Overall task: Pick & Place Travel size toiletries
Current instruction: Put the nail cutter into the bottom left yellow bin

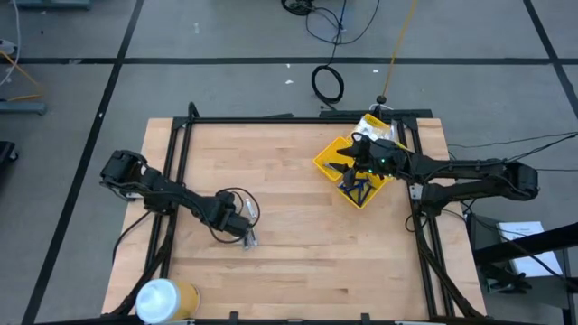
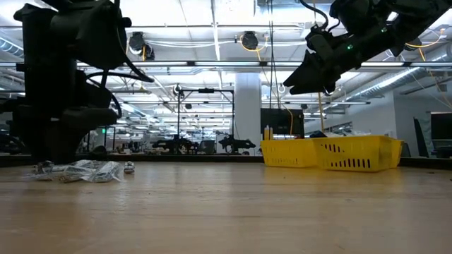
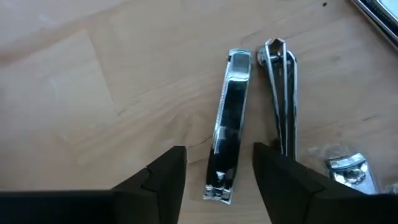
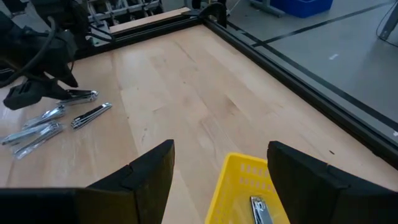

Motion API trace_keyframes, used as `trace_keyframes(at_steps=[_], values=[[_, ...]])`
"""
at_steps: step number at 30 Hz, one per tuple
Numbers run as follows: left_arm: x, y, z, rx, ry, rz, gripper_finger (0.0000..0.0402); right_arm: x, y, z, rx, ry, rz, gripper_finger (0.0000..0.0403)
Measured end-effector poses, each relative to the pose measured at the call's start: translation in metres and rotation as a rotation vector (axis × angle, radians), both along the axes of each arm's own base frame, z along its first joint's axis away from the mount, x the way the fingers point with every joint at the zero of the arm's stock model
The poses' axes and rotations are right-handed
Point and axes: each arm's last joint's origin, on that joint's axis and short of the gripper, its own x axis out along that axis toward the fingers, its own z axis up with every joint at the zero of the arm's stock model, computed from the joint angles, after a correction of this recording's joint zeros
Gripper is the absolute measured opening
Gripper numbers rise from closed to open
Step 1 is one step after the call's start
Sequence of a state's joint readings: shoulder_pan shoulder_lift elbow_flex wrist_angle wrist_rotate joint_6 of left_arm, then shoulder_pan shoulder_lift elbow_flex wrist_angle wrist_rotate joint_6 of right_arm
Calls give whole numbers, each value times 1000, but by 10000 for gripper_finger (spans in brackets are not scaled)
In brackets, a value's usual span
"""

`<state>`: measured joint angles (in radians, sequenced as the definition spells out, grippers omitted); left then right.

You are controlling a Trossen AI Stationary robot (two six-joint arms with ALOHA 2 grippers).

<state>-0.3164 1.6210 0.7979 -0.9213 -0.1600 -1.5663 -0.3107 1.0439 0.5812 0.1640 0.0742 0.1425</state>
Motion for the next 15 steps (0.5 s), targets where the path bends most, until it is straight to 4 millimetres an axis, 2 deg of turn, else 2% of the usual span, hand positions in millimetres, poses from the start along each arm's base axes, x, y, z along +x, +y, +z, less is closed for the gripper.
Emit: trace_keyframes(at_steps=[9, 12, 15], values=[[1, 0, -1, -10, 6, -69, 175, 0, 0, 0, 2, 0, -3, 242], [4, -1, -2, -24, -18, -114, 152, 0, 0, 0, 3, 0, -2, 242], [7, -2, -2, -35, -46, -155, 111, 0, 1, 0, 3, 0, 1, 242]])
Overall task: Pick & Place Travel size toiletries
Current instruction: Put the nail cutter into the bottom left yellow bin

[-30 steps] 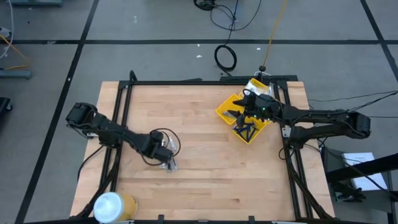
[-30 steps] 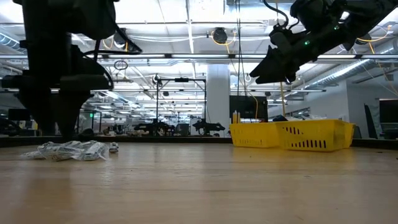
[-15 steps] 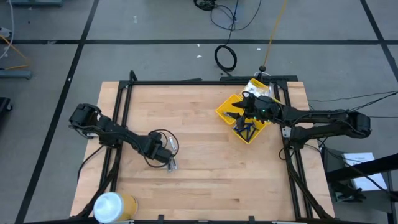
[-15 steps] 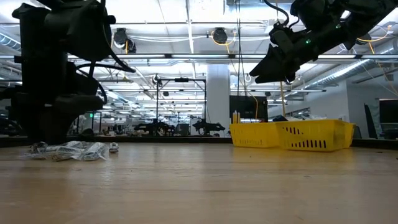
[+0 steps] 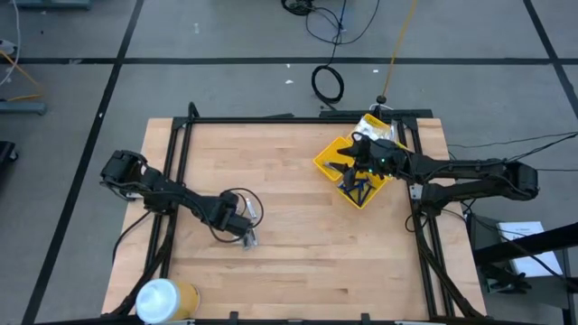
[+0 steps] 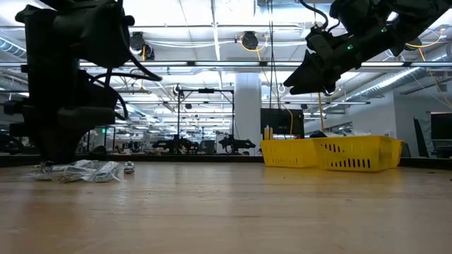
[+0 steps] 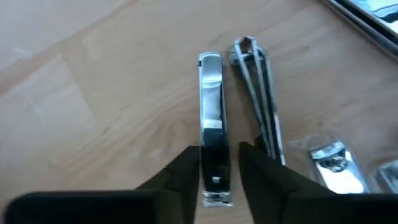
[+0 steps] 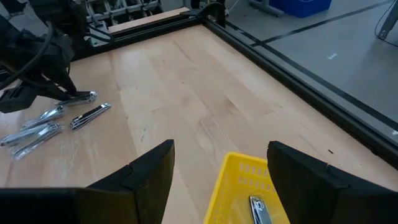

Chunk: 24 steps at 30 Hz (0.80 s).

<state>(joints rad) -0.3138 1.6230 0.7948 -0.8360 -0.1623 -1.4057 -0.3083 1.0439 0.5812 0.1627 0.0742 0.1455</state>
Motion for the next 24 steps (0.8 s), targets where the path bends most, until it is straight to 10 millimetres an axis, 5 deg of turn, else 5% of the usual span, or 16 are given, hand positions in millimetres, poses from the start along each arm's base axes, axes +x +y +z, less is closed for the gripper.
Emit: trace_keyframes(at_steps=[5, 14, 24], values=[[1, 0, 0, 8, -13, -26, 26, 2, 5, 0, -10, 1, 31, 242], [7, 8, 3, 148, -53, -125, 30, 8, 27, 1, -109, 22, 173, 242], [55, 16, 64, 359, -272, -378, 25, 13, 59, 4, -129, -17, 319, 242]])
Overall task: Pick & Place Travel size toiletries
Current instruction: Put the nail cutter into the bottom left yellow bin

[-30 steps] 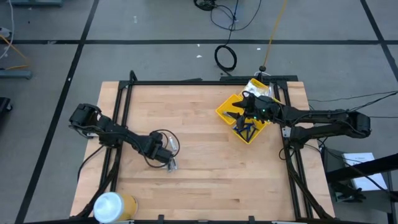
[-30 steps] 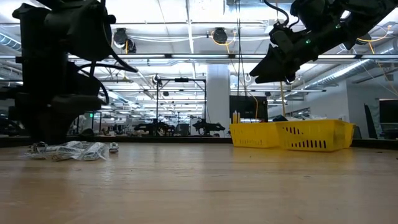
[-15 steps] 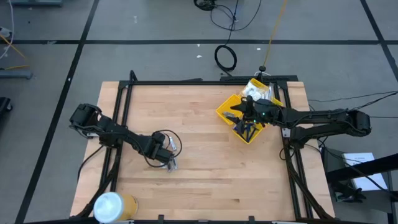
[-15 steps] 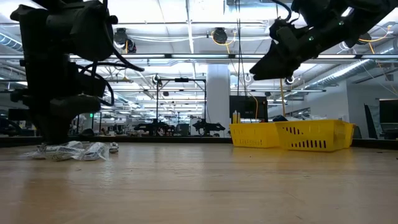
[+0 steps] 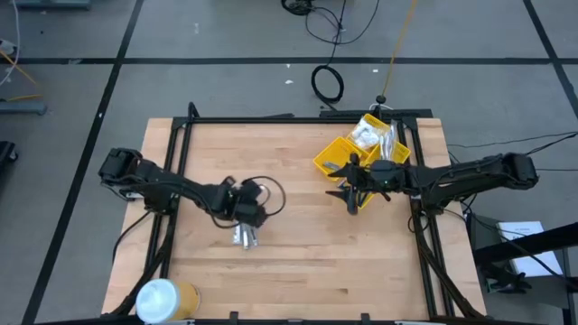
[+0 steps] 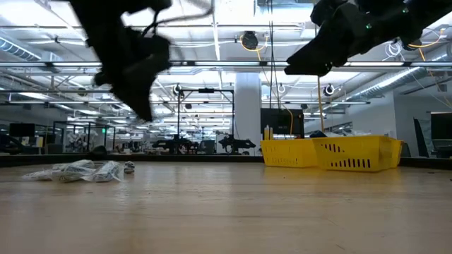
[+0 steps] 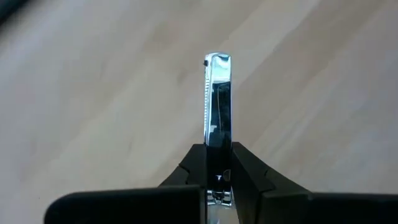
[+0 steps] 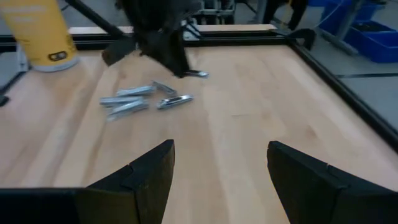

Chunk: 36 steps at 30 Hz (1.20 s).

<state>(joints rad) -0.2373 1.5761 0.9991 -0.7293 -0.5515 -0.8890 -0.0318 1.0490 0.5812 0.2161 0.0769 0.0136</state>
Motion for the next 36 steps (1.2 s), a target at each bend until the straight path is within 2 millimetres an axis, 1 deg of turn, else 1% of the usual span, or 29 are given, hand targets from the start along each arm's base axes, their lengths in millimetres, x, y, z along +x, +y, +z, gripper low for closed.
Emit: trace_keyframes(at_steps=[2, 4, 8, 14, 19, 21, 25, 29, 32, 36], values=[[14, 2, 12, 41, -69, -91, 25, 2, 5, -2, 17, 10, 16, 242], [29, 4, 20, 71, -165, -184, 25, 5, 10, -5, 22, 8, 34, 242], [50, 9, 36, 139, -319, -375, 25, 13, 16, -4, -11, -47, 68, 242], [63, 12, 51, 250, -450, -566, 25, 20, 12, -1, -24, -129, 53, 242], [70, 9, 60, 311, -642, -733, 25, 30, 13, 3, -15, -251, 61, 242], [71, 11, 63, 331, -691, -755, 25, 34, 14, 2, -5, -285, 62, 242], [71, 15, 64, 341, -701, -748, 25, 43, 15, -6, 9, -310, 63, 242], [71, 14, 63, 329, -696, -759, 25, 50, 18, -11, 49, -347, 142, 242], [71, 13, 62, 322, -690, -767, 25, 51, 19, -14, 66, -354, 158, 242], [70, 13, 63, 324, -691, -764, 25, 51, 19, -12, 69, -364, 159, 242]])
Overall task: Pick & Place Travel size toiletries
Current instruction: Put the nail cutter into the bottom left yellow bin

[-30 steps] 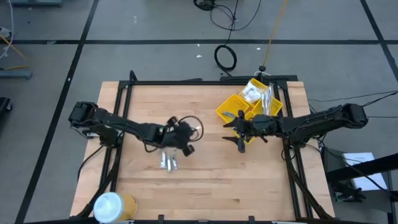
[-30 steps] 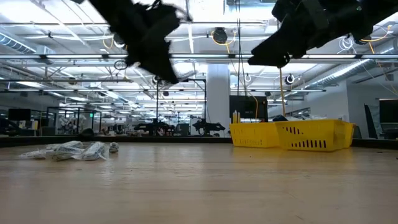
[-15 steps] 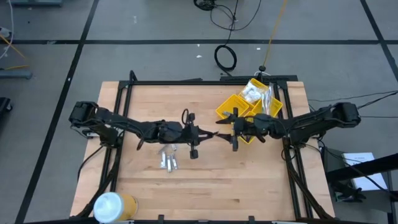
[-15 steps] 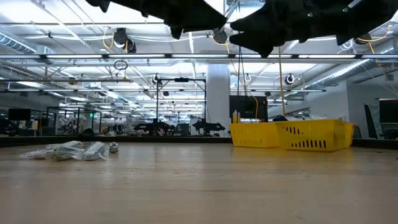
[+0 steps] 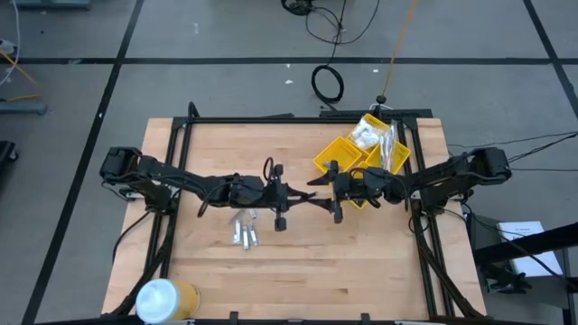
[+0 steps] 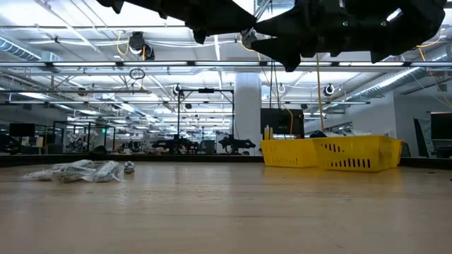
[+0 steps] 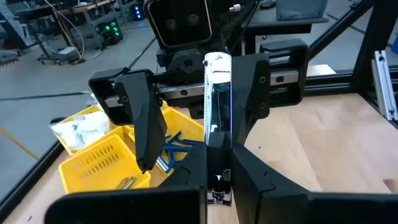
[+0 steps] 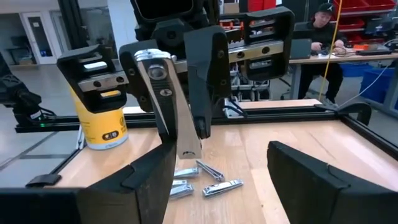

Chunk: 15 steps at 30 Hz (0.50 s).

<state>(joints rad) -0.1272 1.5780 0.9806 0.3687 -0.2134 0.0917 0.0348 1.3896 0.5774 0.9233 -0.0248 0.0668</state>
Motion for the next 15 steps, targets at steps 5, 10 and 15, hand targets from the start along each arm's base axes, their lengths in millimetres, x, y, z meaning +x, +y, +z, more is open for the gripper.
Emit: trace_keyframes(at_steps=[5, 10, 15], values=[[0, 0, 2, 1, -9, -3, 25, -4, 5, 6, 23, -5, 15, 242], [1, 3, -3, 17, 24, 20, 25, -7, 12, 11, 31, -7, 49, 242], [0, 3, -5, 12, 37, 21, 25, -7, 17, 11, 29, -12, 70, 242]])
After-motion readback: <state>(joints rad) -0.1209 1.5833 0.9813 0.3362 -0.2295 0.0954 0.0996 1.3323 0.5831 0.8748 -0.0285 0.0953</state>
